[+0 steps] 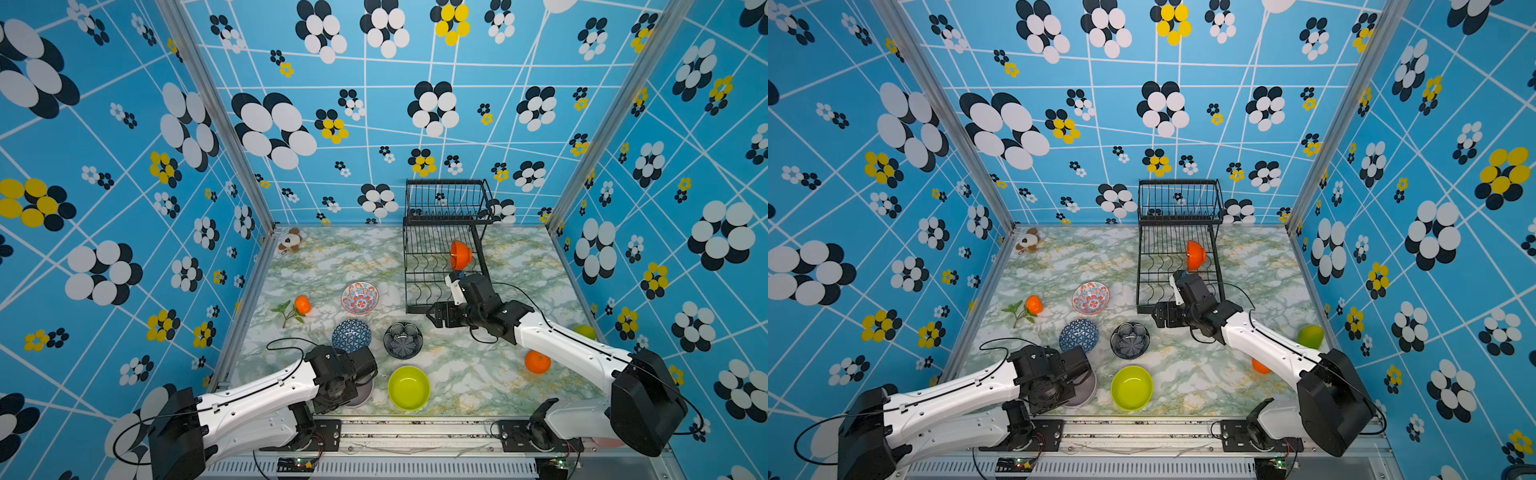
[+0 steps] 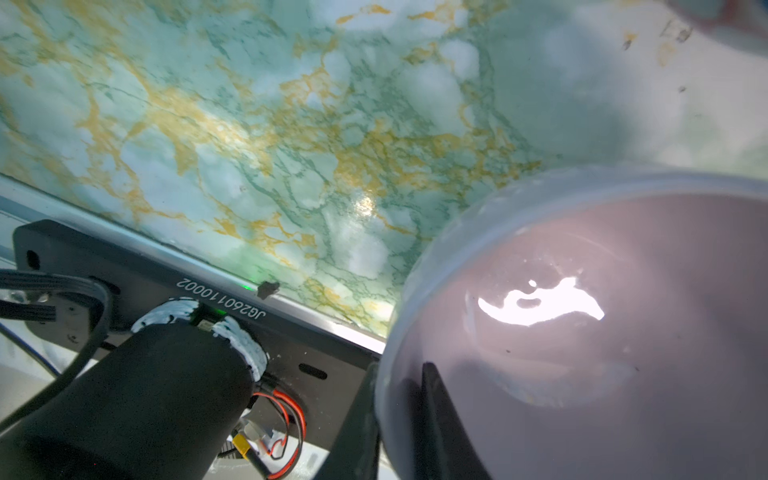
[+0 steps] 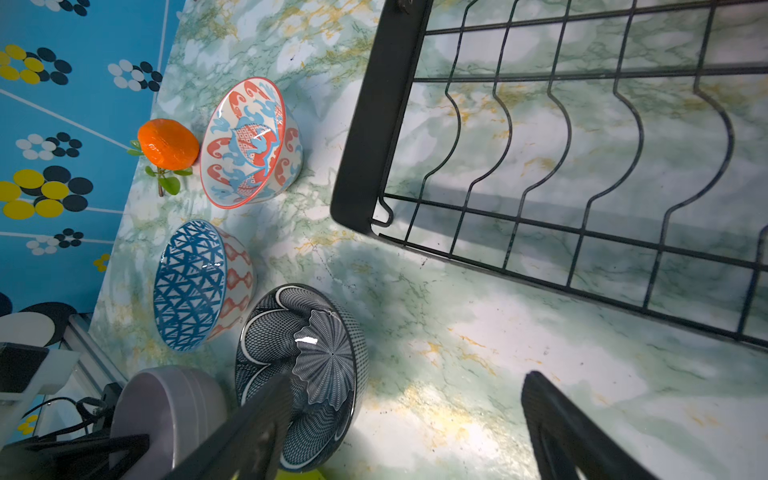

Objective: Load bowls into a dish rack
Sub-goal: Pick up the bowl from the bottom-left of the table.

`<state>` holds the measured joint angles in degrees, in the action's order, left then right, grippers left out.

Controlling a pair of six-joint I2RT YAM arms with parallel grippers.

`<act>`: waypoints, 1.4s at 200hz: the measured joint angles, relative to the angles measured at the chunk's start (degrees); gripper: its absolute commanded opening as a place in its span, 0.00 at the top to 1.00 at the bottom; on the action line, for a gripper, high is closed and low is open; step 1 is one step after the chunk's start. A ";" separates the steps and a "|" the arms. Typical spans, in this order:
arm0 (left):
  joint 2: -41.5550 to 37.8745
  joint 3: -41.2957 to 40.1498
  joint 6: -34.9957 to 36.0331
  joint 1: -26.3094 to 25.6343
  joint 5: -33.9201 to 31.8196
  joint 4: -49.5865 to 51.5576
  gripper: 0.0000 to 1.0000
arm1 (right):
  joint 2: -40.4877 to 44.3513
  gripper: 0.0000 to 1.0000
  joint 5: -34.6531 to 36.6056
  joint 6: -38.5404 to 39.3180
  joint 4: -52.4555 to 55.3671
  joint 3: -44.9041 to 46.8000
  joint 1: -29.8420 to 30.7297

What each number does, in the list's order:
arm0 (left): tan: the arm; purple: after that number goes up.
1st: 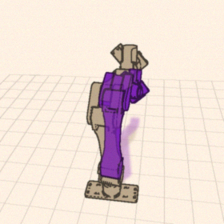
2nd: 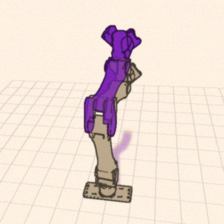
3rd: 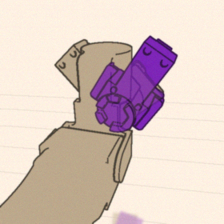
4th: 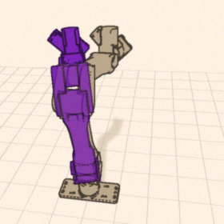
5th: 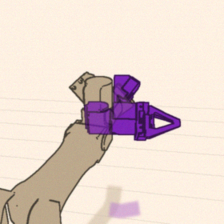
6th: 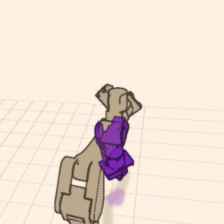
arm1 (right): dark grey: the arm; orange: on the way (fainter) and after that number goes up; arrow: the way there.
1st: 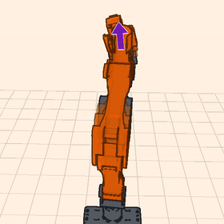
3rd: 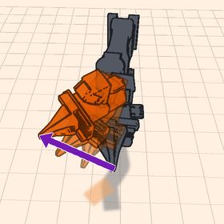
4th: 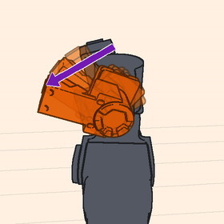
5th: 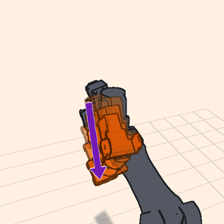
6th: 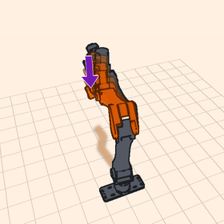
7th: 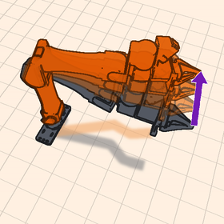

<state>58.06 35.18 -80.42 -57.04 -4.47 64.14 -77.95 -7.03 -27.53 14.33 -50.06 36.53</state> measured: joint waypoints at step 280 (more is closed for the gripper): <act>-0.48 23.34 10.38 3.34 -7.02 10.29 1.00 | 0.00 0.13 -0.83 -0.63 0.02 0.00 0.00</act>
<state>57.58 58.52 -70.04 -53.69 -11.49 74.43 -77.95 -7.86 -28.16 14.35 -50.06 36.53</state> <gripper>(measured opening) 0.095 0.870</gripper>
